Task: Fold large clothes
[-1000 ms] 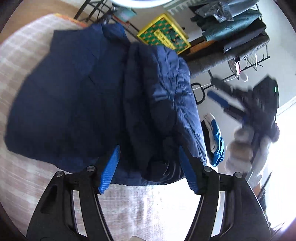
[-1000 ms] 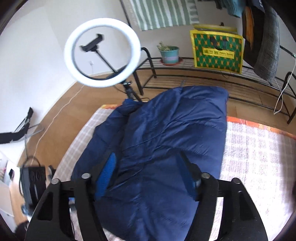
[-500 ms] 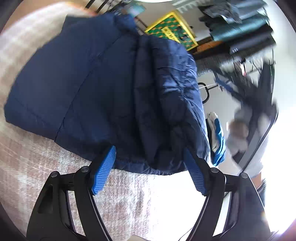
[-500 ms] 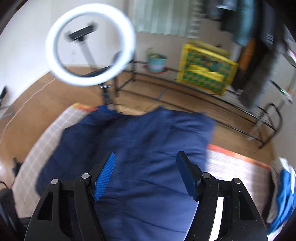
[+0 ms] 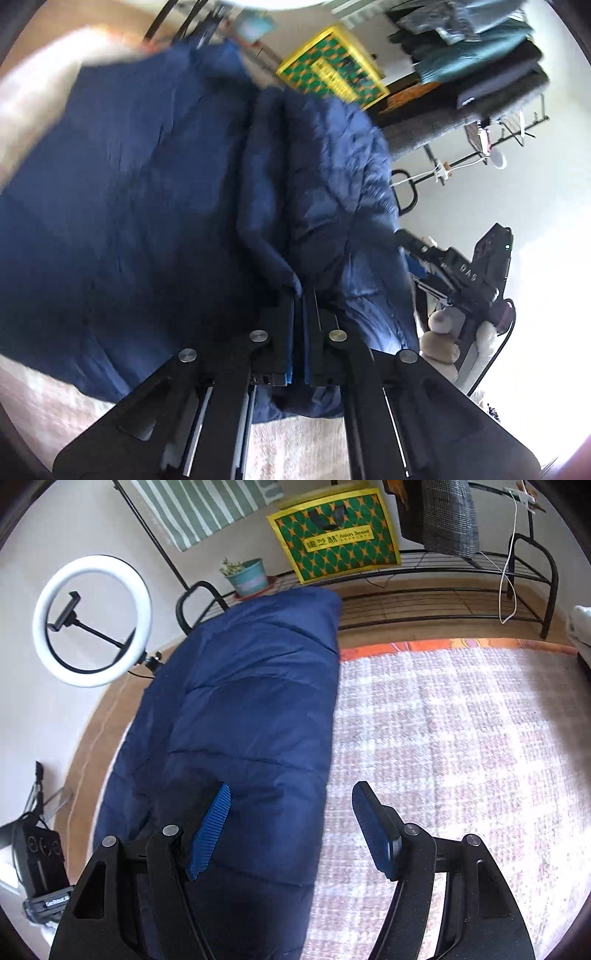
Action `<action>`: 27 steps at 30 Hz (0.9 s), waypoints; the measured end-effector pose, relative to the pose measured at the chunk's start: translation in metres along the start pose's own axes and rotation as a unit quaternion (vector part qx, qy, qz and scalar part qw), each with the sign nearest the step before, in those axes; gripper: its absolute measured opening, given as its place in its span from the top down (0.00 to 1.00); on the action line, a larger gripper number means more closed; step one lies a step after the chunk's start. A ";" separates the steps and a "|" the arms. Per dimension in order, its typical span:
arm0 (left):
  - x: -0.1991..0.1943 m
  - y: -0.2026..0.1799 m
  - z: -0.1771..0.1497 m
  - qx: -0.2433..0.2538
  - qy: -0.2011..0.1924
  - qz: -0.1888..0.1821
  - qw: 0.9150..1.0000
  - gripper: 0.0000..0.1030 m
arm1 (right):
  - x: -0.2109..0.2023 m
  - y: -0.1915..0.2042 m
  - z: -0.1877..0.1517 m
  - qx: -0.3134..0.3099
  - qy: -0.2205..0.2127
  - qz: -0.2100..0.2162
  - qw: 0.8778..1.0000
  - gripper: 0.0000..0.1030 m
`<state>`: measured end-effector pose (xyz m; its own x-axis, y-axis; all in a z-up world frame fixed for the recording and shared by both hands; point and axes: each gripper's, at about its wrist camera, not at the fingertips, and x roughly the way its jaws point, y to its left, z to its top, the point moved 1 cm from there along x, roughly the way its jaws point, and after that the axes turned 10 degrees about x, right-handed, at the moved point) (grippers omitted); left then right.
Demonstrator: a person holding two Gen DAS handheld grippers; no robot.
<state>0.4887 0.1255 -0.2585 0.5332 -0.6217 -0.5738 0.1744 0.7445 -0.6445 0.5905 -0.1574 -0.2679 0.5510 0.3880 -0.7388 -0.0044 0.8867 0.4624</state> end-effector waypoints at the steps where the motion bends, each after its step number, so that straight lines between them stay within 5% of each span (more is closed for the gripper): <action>1: -0.005 0.000 0.002 0.003 -0.008 0.001 1.000 1.00 | -0.001 0.004 0.000 -0.005 -0.001 0.004 1.000 0.34; 7: -0.032 0.019 0.005 0.004 -0.036 0.024 0.999 1.00 | 0.000 0.028 0.006 -0.045 -0.038 -0.021 0.998 0.34; 13: -0.049 0.021 -0.001 0.035 -0.055 0.045 0.997 1.00 | 0.023 0.031 0.012 -0.019 -0.020 -0.019 0.999 0.34; 21: -0.103 0.071 0.002 0.023 -0.101 0.120 0.987 1.00 | 0.043 0.122 0.005 -0.125 -0.018 0.009 0.992 0.34; 27: -0.087 0.105 -0.009 0.024 -0.058 0.177 0.982 1.00 | 0.085 0.171 -0.020 -0.210 0.019 -0.047 0.976 0.32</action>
<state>0.4535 0.2560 -0.2808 0.6572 -0.2920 -0.6949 -0.0019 0.9213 -0.3889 0.6202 0.0320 -0.2616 0.5347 0.3016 -0.7894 -0.3008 0.9409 0.1557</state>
